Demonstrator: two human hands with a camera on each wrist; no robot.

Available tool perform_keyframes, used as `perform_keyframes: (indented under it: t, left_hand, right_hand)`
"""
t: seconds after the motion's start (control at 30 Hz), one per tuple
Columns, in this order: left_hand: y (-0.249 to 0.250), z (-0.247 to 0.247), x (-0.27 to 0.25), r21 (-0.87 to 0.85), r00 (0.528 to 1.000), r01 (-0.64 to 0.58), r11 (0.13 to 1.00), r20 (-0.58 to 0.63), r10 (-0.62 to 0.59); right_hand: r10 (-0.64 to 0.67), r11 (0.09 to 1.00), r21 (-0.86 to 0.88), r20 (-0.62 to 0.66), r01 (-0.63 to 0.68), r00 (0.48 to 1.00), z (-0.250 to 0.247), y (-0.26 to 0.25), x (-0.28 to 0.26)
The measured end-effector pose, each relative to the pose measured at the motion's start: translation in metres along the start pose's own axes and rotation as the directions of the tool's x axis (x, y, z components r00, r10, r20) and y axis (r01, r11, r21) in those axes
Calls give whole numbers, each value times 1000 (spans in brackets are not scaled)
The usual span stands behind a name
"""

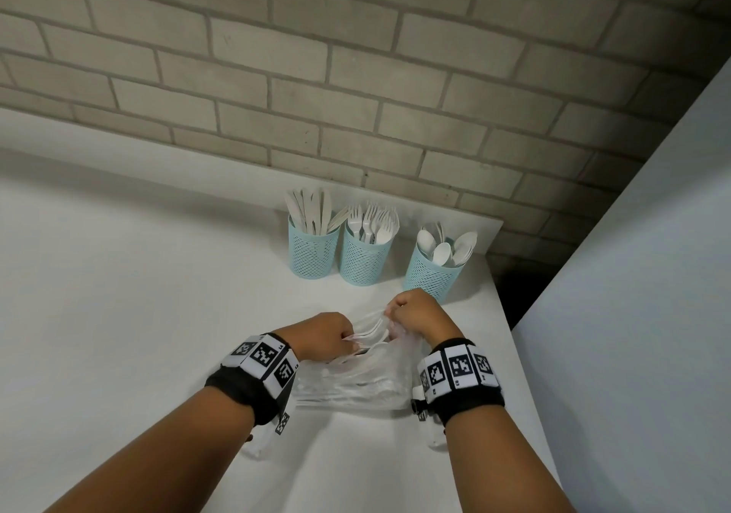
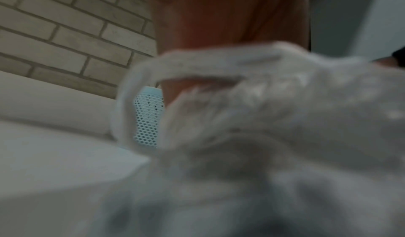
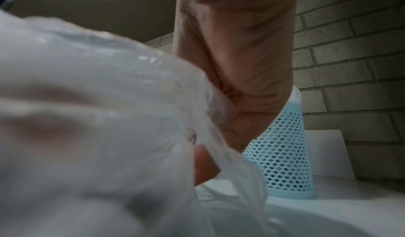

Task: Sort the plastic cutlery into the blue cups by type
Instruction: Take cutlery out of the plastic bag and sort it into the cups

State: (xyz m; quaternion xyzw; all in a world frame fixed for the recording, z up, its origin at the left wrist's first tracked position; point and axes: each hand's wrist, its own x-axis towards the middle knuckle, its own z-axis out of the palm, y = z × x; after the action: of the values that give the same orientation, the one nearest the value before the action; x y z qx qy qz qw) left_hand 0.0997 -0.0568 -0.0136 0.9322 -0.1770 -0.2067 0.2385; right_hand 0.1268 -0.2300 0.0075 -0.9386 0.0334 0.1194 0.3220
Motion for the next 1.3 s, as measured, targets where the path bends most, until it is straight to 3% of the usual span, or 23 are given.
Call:
perform_keyframes:
  t: [0.13,0.23,0.43,0.53,0.63,0.73,0.8,1.0,1.13,1.3]
  left_hand:
    - [-4,-1,1,-66,999,14,998,-40,-17]
    - [-2,0,-2,-237,1000,4,972,-28,-11]
    - [6,-8,-11,-567,996,-56,822,-92,4]
    - [7,-14,-13,-676,992,-74,733,-127,-17]
    - [8,-20,-15,-800,988,-108,590,-152,-26]
    - [8,-24,-16,-850,982,-145,506,-186,-33]
    - [6,-26,-16,-881,979,-152,448,-197,-54]
    - [3,-30,-18,-944,980,-153,292,-182,-77]
    - [4,-35,-19,-952,980,-149,266,-178,-89]
    - [9,-42,-18,-961,957,-164,221,-209,-201]
  right_hand:
    - [-4,1000,-4,0,4,1000,-2,-2,-3]
    - [-10,1000,-5,10,10,1000,-4,-3,-6]
    - [0,997,-73,63,4,998,-15,-13,-11]
    - [-88,995,-42,70,91,994,-22,-22,-11]
    - [-169,978,130,28,164,985,-27,-34,-15]
    - [-201,925,347,107,152,974,-28,-46,-21]
    - [-242,910,373,122,181,963,-27,-51,-22]
    - [-221,891,409,11,197,975,-20,-55,-13]
    - [-106,846,510,-122,154,987,-21,-58,0]
    - [13,758,613,-355,223,935,-40,-68,13]
